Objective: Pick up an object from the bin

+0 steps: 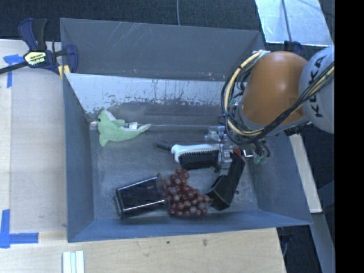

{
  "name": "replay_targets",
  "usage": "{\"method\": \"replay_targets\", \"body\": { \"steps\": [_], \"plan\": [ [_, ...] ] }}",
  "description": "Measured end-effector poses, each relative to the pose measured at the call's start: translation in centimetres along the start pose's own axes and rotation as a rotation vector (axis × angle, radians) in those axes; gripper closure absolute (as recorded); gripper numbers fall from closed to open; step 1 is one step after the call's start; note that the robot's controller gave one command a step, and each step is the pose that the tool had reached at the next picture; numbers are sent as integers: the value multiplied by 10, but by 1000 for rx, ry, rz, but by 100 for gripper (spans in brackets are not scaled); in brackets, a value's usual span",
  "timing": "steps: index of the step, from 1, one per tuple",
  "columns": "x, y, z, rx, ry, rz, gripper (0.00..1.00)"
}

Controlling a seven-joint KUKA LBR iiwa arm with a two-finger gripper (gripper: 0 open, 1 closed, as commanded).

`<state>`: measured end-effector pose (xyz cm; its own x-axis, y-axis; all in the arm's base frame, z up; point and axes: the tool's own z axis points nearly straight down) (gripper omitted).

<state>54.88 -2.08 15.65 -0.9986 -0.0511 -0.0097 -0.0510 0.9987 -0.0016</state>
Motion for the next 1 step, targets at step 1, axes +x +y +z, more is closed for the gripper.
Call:
{"method": "replay_targets", "body": {
  "steps": [1],
  "plan": [
    [-2, 0, 7, 4, -33, 6, 100]
  ]
}}
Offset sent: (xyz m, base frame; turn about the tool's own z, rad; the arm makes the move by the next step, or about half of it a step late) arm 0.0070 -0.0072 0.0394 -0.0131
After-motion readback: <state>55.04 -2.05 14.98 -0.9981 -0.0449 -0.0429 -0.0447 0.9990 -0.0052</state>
